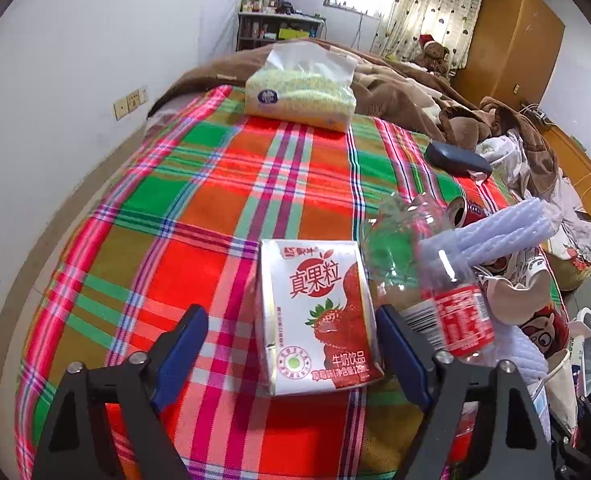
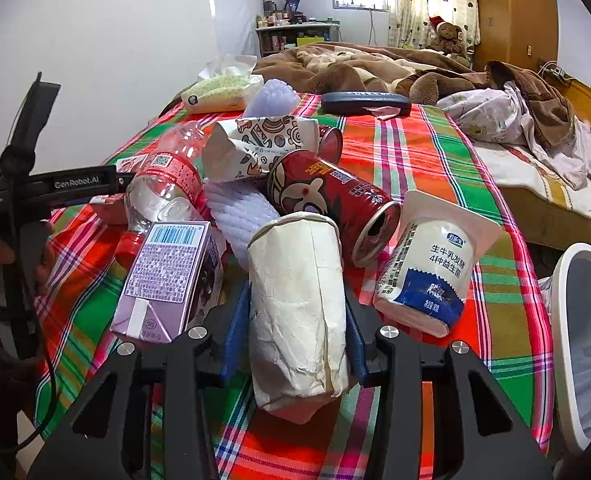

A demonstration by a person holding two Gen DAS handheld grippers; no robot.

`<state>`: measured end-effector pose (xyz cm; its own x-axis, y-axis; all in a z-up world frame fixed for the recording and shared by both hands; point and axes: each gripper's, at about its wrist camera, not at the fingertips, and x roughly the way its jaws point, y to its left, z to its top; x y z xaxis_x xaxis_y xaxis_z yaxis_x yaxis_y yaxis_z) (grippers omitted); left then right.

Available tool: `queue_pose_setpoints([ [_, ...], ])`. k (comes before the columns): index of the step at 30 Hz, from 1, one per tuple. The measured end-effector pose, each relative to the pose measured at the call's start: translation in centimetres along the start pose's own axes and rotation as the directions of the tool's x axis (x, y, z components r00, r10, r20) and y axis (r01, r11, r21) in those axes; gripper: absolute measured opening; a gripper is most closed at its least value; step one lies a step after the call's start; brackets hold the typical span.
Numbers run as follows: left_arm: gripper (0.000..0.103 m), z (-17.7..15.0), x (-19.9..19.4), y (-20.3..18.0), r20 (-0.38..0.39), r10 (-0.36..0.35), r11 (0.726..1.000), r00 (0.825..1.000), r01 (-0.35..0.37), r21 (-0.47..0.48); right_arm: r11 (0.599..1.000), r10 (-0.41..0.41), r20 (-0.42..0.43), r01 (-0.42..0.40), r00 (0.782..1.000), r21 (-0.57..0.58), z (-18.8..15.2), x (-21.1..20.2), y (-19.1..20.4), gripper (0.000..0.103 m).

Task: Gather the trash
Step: 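Grasp the white paper cup with the right tool while the left tool grasps the strawberry milk carton, then carry the paper cup over the bin and open the right tool while the left tool carries the carton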

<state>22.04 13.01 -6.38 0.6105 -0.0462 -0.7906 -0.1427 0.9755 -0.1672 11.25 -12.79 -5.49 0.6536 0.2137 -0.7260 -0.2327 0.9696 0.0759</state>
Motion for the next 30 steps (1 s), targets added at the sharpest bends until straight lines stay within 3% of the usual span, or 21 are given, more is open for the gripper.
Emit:
queue_pose_setpoints([
  [8,0.058,0.2,0.6,-0.1,-0.017,0.009,1.0,1.0,-0.009,-0.003,1.0,0.006,0.01,-0.006,1.0,0.012,0.2,0.1,-0.6,0.041],
  [17,0.058,-0.2,-0.7,0.1,0.011,0.015,1.0,1.0,-0.015,-0.018,0.999,0.017,0.019,-0.017,1.0,0.032,0.3,-0.1,-1.2,0.037],
  [30,0.058,-2.2,-6.7,-0.6,0.083,-0.01,1.0,0.997,0.01,-0.008,0.998,0.032,0.087,-0.037,0.996,0.056,0.2,-2.6,-2.2,0.036],
])
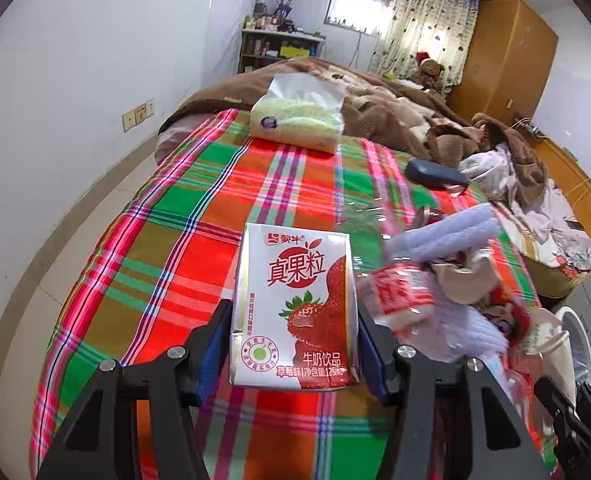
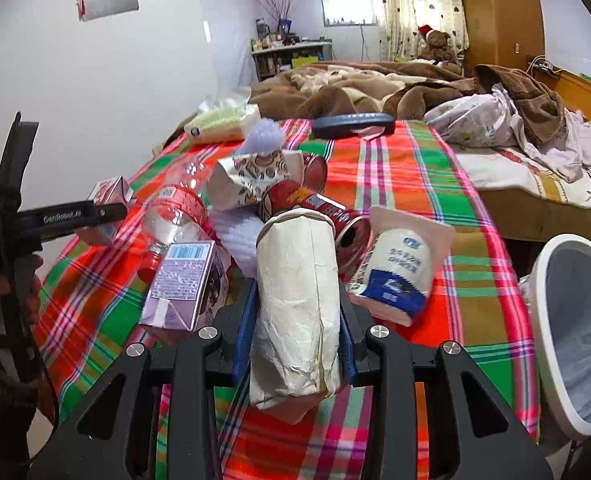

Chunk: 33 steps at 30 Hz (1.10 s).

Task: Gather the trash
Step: 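Carry the paper cup over the bin and open the right tool while the left tool carries the carton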

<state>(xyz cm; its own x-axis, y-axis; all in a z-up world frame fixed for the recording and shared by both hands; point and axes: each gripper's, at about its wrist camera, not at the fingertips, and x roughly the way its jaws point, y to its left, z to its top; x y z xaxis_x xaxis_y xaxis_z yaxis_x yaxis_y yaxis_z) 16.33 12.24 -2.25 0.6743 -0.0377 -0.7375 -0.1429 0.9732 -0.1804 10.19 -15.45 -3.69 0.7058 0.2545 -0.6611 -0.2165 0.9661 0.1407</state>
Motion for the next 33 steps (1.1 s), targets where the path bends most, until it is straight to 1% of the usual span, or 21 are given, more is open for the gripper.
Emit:
queue_pose_setpoints([
  [8,0.058,-1.0,-3.8,-2.7,0.04,-0.048,0.998,0.998,0.046,0.04,0.999,-0.013,0.047,0.012,0.999,0.034,0.0,-2.6,-1.6,0.036],
  [14,0.058,-2.0,-6.0,-6.4,0.06,-0.101,0.99,0.993,0.094,0.105,0.997,-0.044,0.088,0.039,0.995,0.065,-0.1,-4.6,-3.5,0.036],
  [20,0.058,-3.0,-7.5,-10.5,0.068,-0.167,0.975,0.984,0.154,0.16,0.991,-0.098,0.114,0.087,0.989,0.098,-0.3,-6.2,-5.9,0.037],
  [29,0.058,-4.7,-7.7,-18.2,0.027,-0.256,0.934,0.966,0.24,0.265,0.975,-0.181,0.132,0.161,0.975,0.15,-0.9,-8.3,-10.1,0.037],
  [33,0.058,-5.9,-7.1,-22.2,-0.013,-0.31,0.902,0.95,0.299,0.31,0.963,-0.221,0.133,0.195,0.966,0.184,-1.4,-9.0,-12.3,0.037],
])
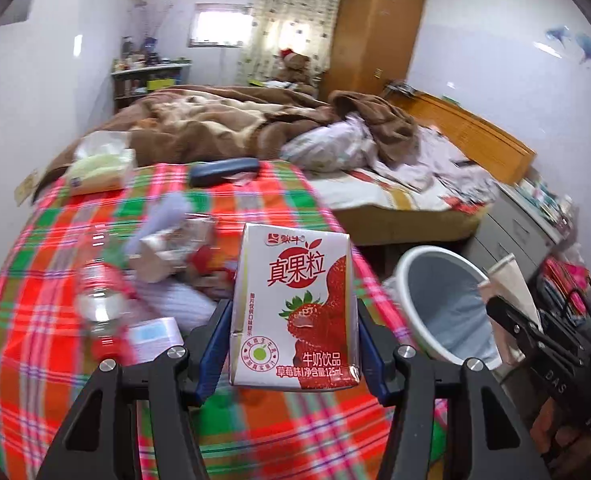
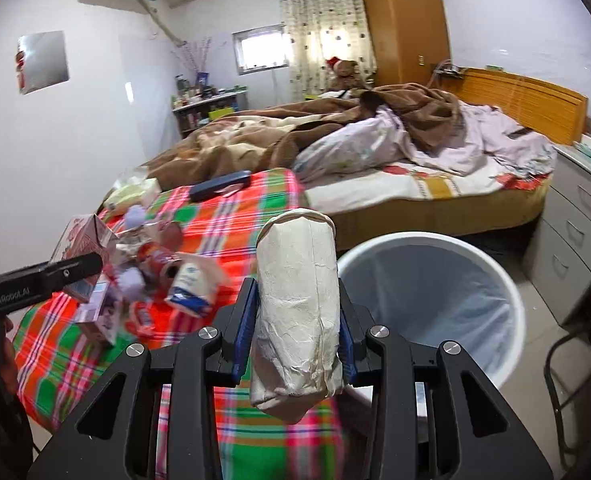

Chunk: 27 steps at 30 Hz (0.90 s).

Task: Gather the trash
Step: 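Carry the paper cup over the bin and open the right tool while the left tool carries the carton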

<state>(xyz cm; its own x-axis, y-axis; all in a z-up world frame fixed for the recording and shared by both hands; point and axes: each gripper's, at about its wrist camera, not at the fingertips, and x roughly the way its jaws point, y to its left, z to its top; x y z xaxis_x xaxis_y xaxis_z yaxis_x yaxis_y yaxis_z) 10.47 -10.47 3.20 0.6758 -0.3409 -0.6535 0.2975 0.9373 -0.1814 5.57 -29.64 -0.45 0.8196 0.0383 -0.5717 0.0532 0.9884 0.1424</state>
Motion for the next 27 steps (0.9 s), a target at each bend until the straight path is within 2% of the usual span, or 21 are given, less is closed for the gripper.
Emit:
queue_pose_setpoints([
  [5,0.058,0.0,2.3,-4.3,-0.037,-0.07,0.996,0.997,0.072,0.051,0.999,-0.039,-0.008,0.039,0.999,0.031,0.0,0.1,-2.7,0.037],
  [12,0.058,-0.6,5.8,-10.0,-0.102,-0.155,0.978,0.983,0.167,0.124,0.992,-0.108,-0.047,0.111,0.993,0.065,-0.1,1.5,-6.4,0.037],
  [20,0.058,-1.1,10.7,-14.0,-0.191,-0.197,0.958,0.962,0.23,0.17,0.984,-0.137,-0.142,0.151,0.98,0.098,-1.3,3.9,-9.8,0.037],
  [27,0.058,-1.0,13.1,-16.5,-0.214,-0.195,0.952,0.957,0.238,0.194,0.981,-0.145,-0.194,0.166,0.97,0.101,-2.2,4.4,-11.4,0.038],
])
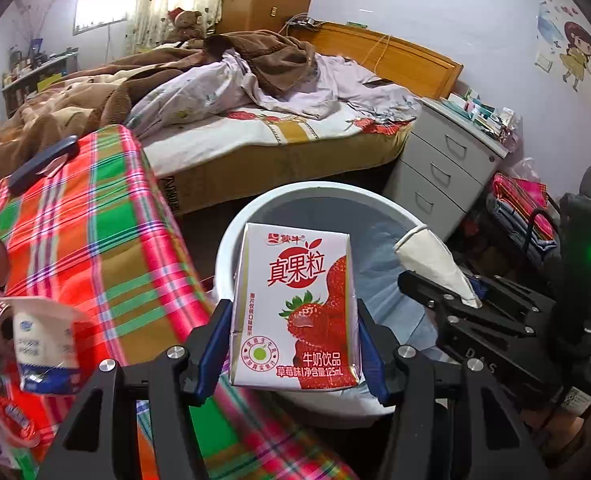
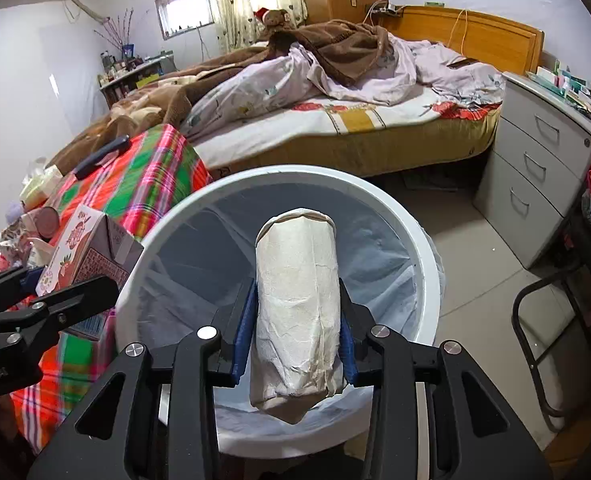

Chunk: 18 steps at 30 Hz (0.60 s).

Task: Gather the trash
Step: 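Carry the paper cup over the bin and open the right tool while the left tool carries the carton, then open the left tool over the bin to drop the strawberry milk carton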

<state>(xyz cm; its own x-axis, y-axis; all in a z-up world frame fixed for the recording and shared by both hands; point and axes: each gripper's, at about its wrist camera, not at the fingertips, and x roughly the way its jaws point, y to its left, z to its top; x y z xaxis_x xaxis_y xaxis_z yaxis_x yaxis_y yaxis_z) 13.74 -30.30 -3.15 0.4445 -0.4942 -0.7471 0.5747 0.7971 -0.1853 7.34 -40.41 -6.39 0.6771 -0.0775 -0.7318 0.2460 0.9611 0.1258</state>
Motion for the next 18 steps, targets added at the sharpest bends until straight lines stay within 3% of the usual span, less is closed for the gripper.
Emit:
queue_pose_setpoints([
  [4,0.058,0.3,0.7,-0.2,-0.003,-0.01,1.0,1.0,0.01,-0.005,1.0,-0.012,-0.015,0.012,1.0,0.001,-0.1,0.3,-0.7,0.042],
  [6,0.067,0.4,0.7,0.0,0.001,-0.004,1.0,1.0,0.004,-0.014,1.0,-0.01,-0.014,0.01,1.0,0.006,0.0,0.5,-1.0,0.051],
  [9,0.069,0.3,0.4,0.4,0.011,-0.005,1.0,1.0,0.005,-0.03,1.0,0.0,-0.004,0.0,1.0,0.023,-0.1,0.3,-1.4,0.06],
  [18,0.069,-0.6,-2.1,1.8,0.048,0.027,0.998,0.998,-0.024,-0.058,0.999,0.004,0.026,-0.005,1.0,0.045,-0.2,-0.6,-1.1,0.062],
])
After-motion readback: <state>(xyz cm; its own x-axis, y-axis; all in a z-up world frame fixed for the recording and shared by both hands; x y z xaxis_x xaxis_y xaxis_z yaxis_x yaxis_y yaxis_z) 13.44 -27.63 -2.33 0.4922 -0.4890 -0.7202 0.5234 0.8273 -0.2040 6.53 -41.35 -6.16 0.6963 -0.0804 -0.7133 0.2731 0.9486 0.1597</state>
